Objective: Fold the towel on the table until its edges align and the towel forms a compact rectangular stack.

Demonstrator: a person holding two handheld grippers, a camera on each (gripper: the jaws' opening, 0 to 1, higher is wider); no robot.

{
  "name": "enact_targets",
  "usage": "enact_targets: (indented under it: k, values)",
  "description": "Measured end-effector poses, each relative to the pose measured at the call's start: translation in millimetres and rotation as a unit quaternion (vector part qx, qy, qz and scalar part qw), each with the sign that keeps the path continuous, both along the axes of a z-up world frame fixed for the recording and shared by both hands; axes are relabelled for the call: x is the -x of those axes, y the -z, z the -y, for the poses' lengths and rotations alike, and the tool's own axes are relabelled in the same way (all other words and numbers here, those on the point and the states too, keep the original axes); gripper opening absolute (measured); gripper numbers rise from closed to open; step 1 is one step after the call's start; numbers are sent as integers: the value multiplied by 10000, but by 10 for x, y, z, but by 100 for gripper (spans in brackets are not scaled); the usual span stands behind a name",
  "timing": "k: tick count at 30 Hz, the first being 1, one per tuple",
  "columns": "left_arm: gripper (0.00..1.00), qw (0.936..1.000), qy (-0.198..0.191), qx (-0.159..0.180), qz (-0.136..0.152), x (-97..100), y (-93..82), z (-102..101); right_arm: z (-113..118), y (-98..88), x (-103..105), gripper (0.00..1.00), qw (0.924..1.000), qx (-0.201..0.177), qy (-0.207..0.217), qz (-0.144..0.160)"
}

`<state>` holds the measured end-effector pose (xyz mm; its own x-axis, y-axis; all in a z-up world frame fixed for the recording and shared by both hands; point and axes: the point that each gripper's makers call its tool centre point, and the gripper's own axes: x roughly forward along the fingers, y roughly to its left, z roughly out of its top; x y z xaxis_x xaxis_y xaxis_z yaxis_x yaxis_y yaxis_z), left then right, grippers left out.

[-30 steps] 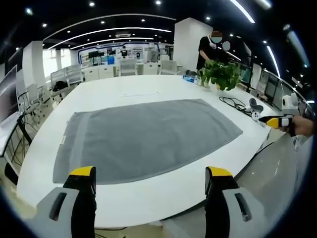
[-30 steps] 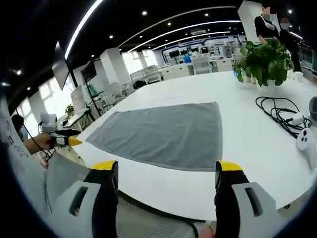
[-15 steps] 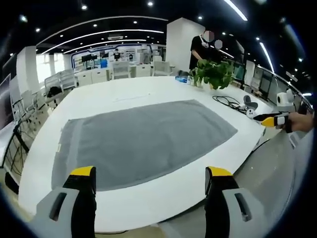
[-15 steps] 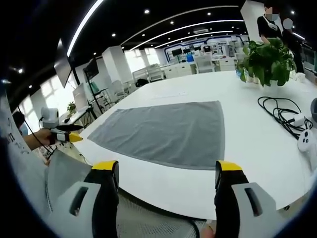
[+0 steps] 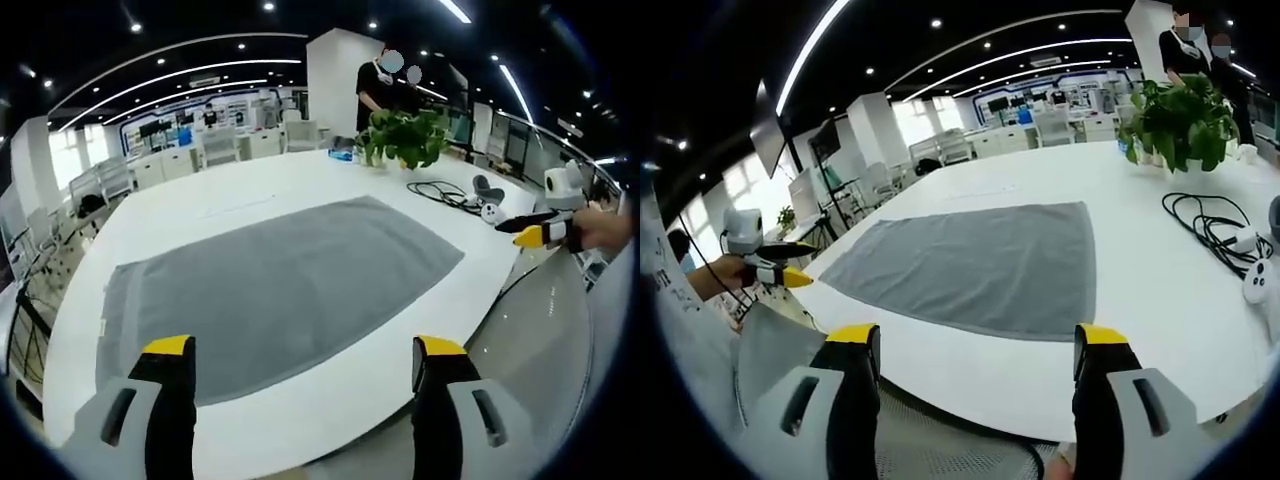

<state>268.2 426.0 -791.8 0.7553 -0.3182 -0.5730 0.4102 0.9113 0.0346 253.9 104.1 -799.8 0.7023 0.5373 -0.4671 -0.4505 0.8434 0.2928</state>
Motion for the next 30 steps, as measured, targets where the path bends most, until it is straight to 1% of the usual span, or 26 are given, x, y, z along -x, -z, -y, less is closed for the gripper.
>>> enact_targets:
  k: [10, 15, 17, 18, 20, 23, 25, 30]
  values:
    - [92, 9998, 104, 150, -32, -47, 60, 170, -7, 3, 1, 79, 10000, -25, -50, -13]
    - [92, 9996, 193, 198, -53, -88, 75, 313, 73, -36, -45, 80, 9999, -161, 55, 12]
    - [92, 9994, 255, 233, -31, -120, 55, 399, 130, -79, -91, 80, 9992, -354, 178, 43]
    - [91, 9993, 281, 238, -18, -136, 48, 431, 174, -113, -129, 80, 9981, -523, 324, 62]
    - [91, 9992, 324, 251, -6, -196, 43, 490, 235, -139, -170, 79, 9974, -596, 403, 94]
    - [91, 9988, 377, 308, 64, -273, -14, 582, 311, -176, -242, 79, 9978, -482, 414, 173]
    - [91, 9982, 494, 318, 133, -328, -55, 674, 370, -217, -313, 79, 9979, -427, 430, 246]
    - [90, 9951, 933, 252, 201, -438, -100, 957, 485, -332, -525, 78, 9968, -403, 521, 450]
